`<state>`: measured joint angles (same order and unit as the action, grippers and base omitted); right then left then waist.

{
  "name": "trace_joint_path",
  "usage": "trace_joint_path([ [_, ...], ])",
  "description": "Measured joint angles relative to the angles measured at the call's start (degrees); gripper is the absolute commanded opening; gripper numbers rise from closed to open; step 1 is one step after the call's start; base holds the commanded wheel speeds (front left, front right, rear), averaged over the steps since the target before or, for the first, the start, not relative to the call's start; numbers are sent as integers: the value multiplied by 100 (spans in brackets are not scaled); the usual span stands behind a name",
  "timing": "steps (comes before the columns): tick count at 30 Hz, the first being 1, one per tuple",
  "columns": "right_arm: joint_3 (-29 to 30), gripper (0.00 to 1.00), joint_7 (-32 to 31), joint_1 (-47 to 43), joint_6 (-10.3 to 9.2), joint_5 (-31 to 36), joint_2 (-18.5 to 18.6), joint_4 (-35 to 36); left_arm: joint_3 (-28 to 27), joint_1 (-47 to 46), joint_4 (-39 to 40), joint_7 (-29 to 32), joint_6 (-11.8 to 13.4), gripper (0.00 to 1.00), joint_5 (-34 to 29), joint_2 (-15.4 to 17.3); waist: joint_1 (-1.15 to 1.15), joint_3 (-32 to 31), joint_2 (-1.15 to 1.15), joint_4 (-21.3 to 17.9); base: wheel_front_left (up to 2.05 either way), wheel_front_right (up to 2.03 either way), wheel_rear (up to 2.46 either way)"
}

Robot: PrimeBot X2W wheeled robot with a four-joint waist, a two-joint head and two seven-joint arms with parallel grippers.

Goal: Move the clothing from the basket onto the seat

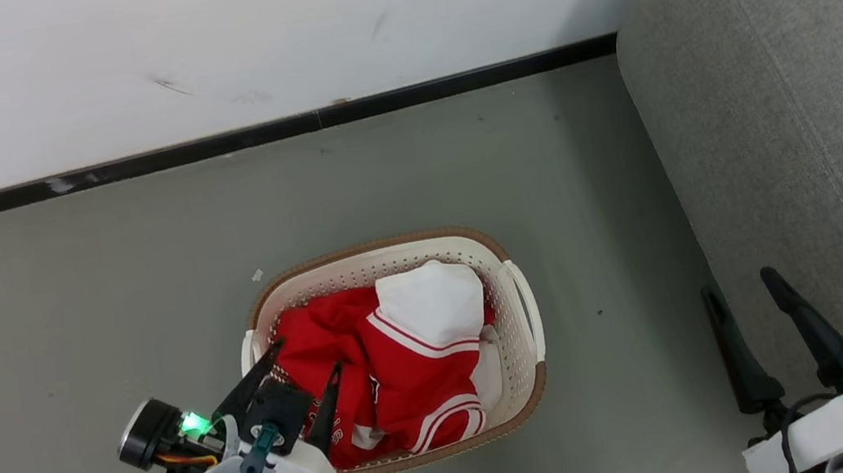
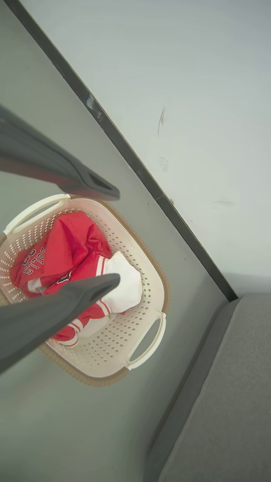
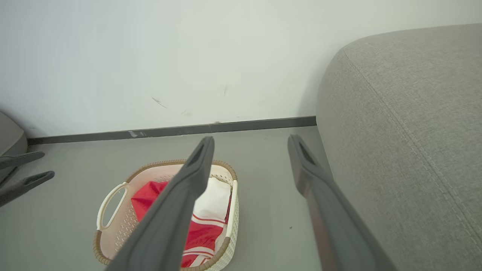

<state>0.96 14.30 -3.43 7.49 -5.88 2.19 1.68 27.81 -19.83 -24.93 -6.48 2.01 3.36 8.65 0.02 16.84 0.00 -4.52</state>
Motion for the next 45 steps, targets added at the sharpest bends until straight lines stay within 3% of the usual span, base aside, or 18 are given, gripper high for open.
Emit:
trace_joint_path([
  [1, -67, 100, 0, 327, 0, -70, 1, 137, 118, -640, -287, 93, -114, 100, -248, -2, 0, 523, 0, -157, 0, 0, 0],
  [26, -412, 100, 1, 1455, 0, -468, 5, 301, 352, -2022, -1412, 288, -163, 100, -1004, 278, 0, 2120, 0, -777, 0, 0, 0],
  [34, -556, 100, 2, 1808, 0, -595, 7, 276, 378, -2370, -1656, 296, -54, 100, -1152, 397, 0, 2512, 0, -978, 0, 0, 0],
  [45, -672, 100, 8, 2207, 0, -756, 10, 169, 426, -2798, -2058, 624, 368, 100, -1616, 645, 0, 2905, 0, -1217, 0, 0, 0],
])
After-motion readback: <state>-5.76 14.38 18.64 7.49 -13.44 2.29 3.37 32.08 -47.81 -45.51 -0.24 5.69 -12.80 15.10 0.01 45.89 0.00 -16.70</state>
